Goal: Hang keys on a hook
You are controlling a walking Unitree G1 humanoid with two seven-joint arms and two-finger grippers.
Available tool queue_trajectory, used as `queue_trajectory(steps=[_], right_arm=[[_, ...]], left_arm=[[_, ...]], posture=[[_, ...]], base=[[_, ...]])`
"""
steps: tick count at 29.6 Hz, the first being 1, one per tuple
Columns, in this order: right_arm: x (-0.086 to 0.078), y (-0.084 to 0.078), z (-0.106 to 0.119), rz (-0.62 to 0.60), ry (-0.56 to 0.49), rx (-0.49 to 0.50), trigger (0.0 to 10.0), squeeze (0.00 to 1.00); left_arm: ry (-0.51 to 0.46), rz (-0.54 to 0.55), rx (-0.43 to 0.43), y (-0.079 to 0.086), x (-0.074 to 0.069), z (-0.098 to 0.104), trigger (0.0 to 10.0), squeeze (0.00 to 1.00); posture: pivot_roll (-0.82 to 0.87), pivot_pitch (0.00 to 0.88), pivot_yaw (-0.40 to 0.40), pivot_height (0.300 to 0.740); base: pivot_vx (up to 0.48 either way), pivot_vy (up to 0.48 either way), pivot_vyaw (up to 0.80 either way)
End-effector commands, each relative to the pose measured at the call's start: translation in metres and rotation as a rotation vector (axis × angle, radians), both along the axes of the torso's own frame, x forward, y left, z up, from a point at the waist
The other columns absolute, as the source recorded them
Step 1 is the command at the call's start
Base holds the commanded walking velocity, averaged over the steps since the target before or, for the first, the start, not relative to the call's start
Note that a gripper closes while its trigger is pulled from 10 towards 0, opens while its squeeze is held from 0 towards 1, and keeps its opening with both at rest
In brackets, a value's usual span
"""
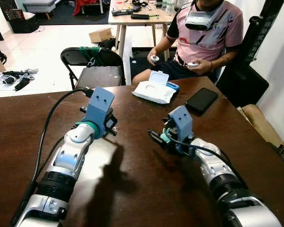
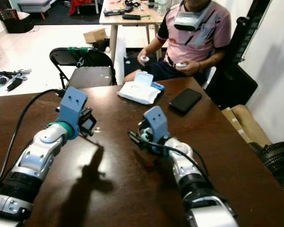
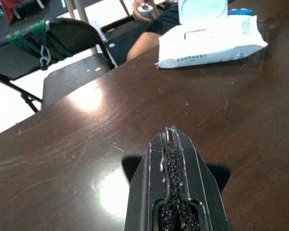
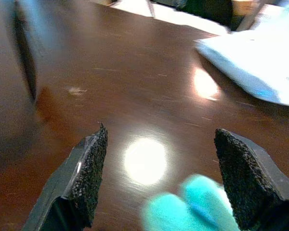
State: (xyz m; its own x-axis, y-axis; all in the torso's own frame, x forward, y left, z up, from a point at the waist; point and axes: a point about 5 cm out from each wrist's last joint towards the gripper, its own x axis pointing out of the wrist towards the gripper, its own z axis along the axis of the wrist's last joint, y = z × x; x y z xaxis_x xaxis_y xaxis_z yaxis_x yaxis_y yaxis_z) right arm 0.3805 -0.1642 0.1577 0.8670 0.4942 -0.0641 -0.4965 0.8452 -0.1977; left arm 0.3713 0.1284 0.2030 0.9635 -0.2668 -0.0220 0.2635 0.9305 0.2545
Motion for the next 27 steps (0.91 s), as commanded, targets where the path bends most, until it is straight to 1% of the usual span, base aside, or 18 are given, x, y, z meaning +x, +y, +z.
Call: queue_trajectory(steps=[1,2,3,4,5,6,7,8,9,10,11,14,21,27], right_arm=[[-0.002,-0.006,-0.006,-0.032,0.023,0.019,10.0,0.0],[-0.002,-0.006,-0.006,-0.032,0.023,0.019,10.0,0.0],[-0.003,-0.018,-0.005,-0.069,0.026,0.016,10.0,0.0],[-0.003,-0.018,-0.005,-0.069,0.026,0.016,10.0,0.0],[-0.003,-0.028,-0.003,-0.097,0.025,0.012,10.0,0.0],[-0.003,-0.028,-0.003,-0.097,0.025,0.012,10.0,0.0],[-0.002,-0.034,0.0,-0.111,0.024,0.006,10.0,0.0],[-0.002,-0.034,0.0,-0.111,0.024,0.006,10.0,0.0],[-0.001,-0.039,0.001,-0.118,0.038,-0.004,10.0,0.0],[-0.001,-0.039,0.001,-0.118,0.038,-0.004,10.0,0.0],[0.0,-0.043,0.001,-0.124,0.052,-0.014,10.0,0.0],[-0.001,-0.043,-0.002,-0.103,0.079,-0.031,10.0,0.0],[-0.003,-0.032,-0.004,-0.011,0.099,-0.031,10.0,0.0],[-0.01,-0.036,-0.016,-0.008,0.134,-0.033,10.0,0.0]], left_arm=[[0.013,-0.015,-0.006,-0.002,-0.002,-0.003,10.0,0.0],[0.013,-0.015,-0.006,-0.002,-0.002,-0.003,10.0,0.0],[0.011,-0.023,-0.009,-0.005,-0.003,-0.002,10.0,0.0],[0.011,-0.023,-0.009,-0.005,-0.003,-0.002,10.0,0.0],[0.009,-0.029,-0.011,-0.007,-0.003,-0.001,10.0,0.0],[0.009,-0.029,-0.011,-0.007,-0.003,-0.001,10.0,0.0],[0.005,-0.031,-0.013,-0.008,-0.003,-0.001,10.0,0.0],[0.005,-0.031,-0.013,-0.008,-0.003,-0.001,10.0,0.0],[0.002,-0.031,-0.014,-0.008,-0.003,0.0,10.0,0.0],[0.002,-0.031,-0.014,-0.008,-0.003,0.0,10.0,0.0],[-0.001,-0.03,-0.015,-0.009,-0.003,0.0,10.0,0.0],[-0.002,-0.028,-0.017,-0.008,-0.003,0.0,10.0,0.0],[-0.001,-0.024,-0.02,-0.007,-0.005,0.0,10.0,0.0],[0.0,-0.019,-0.022,-0.006,-0.006,-0.001,10.0,0.0]], posture=[[0.05,0.096,0.082,0.74],[0.05,0.096,0.082,0.74],[0.05,0.094,0.079,0.74],[0.05,0.094,0.079,0.74],[0.05,0.09,0.075,0.74],[0.05,0.09,0.075,0.74],[0.06,0.087,0.072,0.74],[0.06,0.087,0.072,0.74],[0.06,0.085,0.07,0.74],[0.06,0.085,0.07,0.74],[0.05,0.083,0.071,0.74],[0.05,0.082,0.073,0.74],[0.06,0.082,0.067,0.74],[0.05,0.085,0.071,0.74]], base=[[0.0,0.0,0.0],[0.0,0.0,0.0],[0.0,0.0,0.0],[0.0,0.0,0.0],[0.0,0.0,0.0],[0.0,0.0,0.0],[0.0,0.0,0.0],[0.0,0.0,0.0],[0.0,0.0,0.0],[0.0,0.0,0.0],[0.0,0.0,0.0],[0.0,0.0,0.0],[0.0,0.0,0.0],[0.0,0.0,0.0]])
